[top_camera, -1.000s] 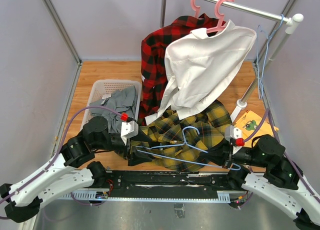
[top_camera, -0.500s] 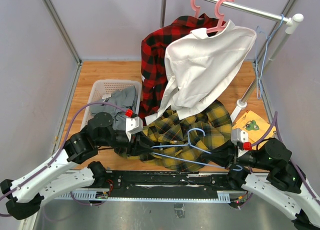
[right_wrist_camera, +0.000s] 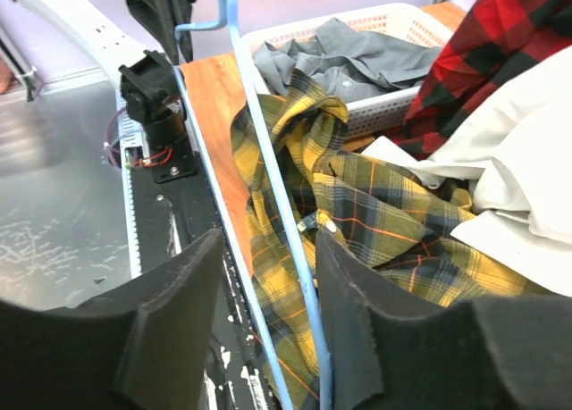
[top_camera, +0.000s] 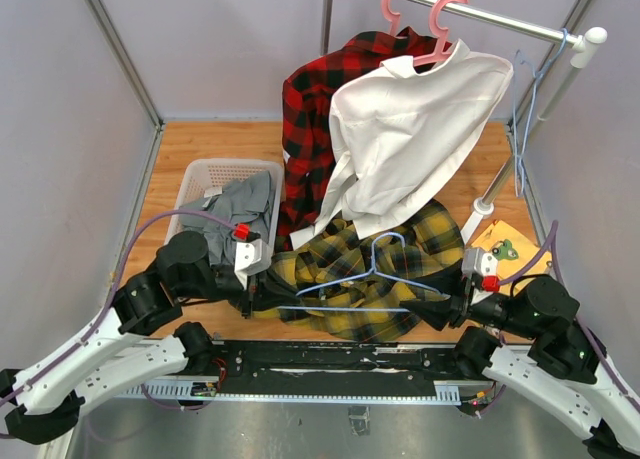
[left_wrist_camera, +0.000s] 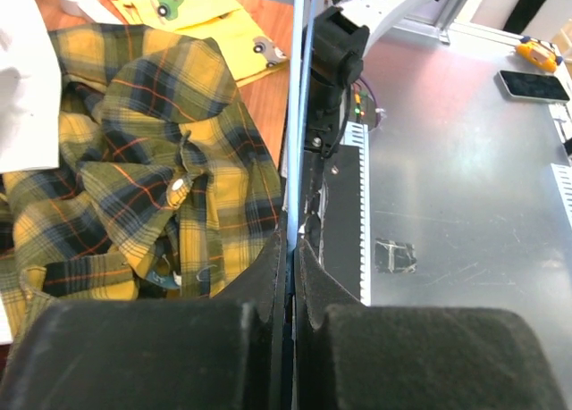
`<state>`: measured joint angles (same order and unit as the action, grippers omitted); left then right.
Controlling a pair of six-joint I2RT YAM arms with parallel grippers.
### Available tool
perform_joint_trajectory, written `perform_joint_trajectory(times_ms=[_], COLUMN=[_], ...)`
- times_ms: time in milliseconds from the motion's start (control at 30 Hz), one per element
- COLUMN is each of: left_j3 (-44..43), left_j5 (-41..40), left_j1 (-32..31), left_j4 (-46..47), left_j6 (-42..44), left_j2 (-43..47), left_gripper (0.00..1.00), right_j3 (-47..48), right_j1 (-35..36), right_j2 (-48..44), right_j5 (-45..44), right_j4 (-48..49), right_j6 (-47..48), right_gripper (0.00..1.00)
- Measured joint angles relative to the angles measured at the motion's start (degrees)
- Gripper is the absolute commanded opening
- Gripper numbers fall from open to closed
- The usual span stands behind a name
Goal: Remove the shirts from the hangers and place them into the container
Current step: Place the hanger at the clothesline.
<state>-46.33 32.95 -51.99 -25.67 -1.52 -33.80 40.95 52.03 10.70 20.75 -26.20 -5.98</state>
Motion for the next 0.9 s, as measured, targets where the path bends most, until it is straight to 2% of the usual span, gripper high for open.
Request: perform_joint_trajectory(times_ms=[100, 267, 400, 533, 667, 900], left_j3=[-0.94, -4.5, -5.16, -7.89, -13.94, -13.66], left_j5=[-1.38, -5.46, -9.4, -12.96, -14.75, -16.68], left_j1=[0.02, 0.07, 0.09, 0.11, 0.11, 0.11], left_j4=[-0.31, -0.44, -0.57, -0.2, 0.11, -0.11], left_j6=[0.02, -0.42, -0.63, 0.24, 0.87, 0.81], left_j2=[0.48, 0.37, 0.15, -3.63, -9.4, -9.22], left_gripper=[0.0, 0.01, 0.0, 0.01, 0.01, 0.01], right_j3=[-0.35, -0.39, 0.09, 4.57, 6.14, 6.58], right_j1=[-0.09, -0.09, -0.09, -0.09, -0.09, -0.09], right_j2=[-0.02, -1.53, -2.71, -2.29, -5.84, -9.9], right_j5=[-2.23, -12.17, -24.35, -34.14, -36.02, -35.91], right_j4=[0.24, 0.31, 0.72, -4.87, -9.27, -14.49], right_j6=[0.0, -1.11, -3.58, -9.33, -13.07, -15.82], right_gripper=[0.76, 0.92, 0.95, 0.98, 1.0, 0.98])
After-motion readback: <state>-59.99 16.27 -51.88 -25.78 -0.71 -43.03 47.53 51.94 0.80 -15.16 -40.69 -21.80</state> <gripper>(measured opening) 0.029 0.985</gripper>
